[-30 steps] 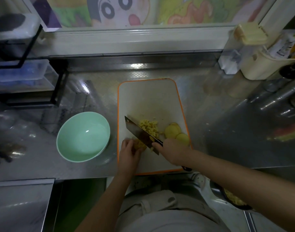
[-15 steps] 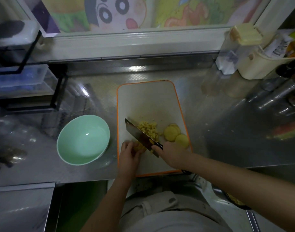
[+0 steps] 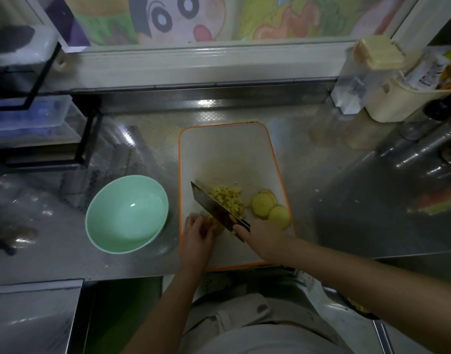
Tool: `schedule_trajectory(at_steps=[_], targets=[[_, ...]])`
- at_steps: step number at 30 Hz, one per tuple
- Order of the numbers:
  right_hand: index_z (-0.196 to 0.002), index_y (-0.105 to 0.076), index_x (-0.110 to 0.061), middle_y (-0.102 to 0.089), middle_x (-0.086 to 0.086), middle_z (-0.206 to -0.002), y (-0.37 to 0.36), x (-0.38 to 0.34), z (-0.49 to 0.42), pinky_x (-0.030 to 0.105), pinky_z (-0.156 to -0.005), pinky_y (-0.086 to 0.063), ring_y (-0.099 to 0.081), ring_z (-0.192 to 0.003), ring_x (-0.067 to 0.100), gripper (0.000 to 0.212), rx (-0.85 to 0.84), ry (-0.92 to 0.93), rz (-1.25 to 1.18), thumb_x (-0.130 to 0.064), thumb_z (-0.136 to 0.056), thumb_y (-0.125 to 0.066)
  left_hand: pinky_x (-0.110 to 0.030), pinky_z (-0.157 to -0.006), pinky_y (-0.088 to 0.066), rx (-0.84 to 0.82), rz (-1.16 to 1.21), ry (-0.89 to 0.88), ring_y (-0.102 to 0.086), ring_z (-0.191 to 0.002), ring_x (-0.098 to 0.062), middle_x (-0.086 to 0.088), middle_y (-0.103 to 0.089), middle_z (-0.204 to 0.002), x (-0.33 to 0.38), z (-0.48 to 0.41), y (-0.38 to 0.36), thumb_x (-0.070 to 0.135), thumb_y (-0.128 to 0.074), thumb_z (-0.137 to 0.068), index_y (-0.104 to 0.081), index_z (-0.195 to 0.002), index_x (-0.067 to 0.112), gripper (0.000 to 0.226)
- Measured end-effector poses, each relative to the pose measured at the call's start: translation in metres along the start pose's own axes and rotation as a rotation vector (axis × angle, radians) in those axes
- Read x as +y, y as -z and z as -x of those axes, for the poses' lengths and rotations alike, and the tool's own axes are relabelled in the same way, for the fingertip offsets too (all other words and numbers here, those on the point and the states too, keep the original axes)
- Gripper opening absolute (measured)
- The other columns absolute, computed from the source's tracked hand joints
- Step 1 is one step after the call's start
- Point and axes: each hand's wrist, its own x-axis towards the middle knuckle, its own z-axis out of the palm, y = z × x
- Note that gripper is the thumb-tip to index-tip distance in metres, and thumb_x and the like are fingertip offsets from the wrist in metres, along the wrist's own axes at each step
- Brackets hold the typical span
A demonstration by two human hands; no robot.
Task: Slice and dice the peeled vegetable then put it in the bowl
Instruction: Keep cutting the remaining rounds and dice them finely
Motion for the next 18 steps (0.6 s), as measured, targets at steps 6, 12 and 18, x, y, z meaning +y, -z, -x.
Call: schedule_trajectory(at_steps=[6,12,18], targets=[[-0.151,0.001,-0.010,-0.044,0.022,-0.128,-0.003,0.001,-0.003,0.030,-0.052,-0.026,-0.053,-0.108,0.035,0.058,0.028,-0.046,-0.179,-0.003,-0.100,-0.025,-0.005,-0.062,-0.034,-0.006,-0.011,-0.001,-0.042,-0.071,-0.003,0.003,-0.040,-0.090,0.000,0.000,0.000,0.012,-0.066,-0.084,-0.052,-0.081,0.019,0.016],[-0.150,0.005,-0.010,-0.045,0.021,-0.126,-0.015,-0.003,-0.013,0.026,-0.046,-0.019,-0.045,-0.070,0.024,0.060,0.034,-0.086,-0.229,-0.001,-0.100,-0.025,-0.009,-0.061,-0.031,0.002,-0.010,-0.007,-0.043,-0.071,-0.006,0.003,-0.041,-0.090,-0.001,0.000,-0.002,0.013,-0.066,-0.084,-0.051,-0.080,0.019,0.016],[-0.120,-0.052,0.003,-0.046,0.001,-0.073,-0.031,-0.006,-0.033,0.032,-0.069,-0.041,-0.035,-0.058,0.008,0.054,0.146,-0.309,-0.783,-0.043,-0.100,-0.033,-0.011,-0.065,-0.033,-0.003,-0.027,-0.033,-0.044,-0.076,-0.006,0.002,-0.042,-0.094,-0.005,0.001,-0.002,0.011,-0.064,-0.084,-0.055,-0.082,0.017,0.012]])
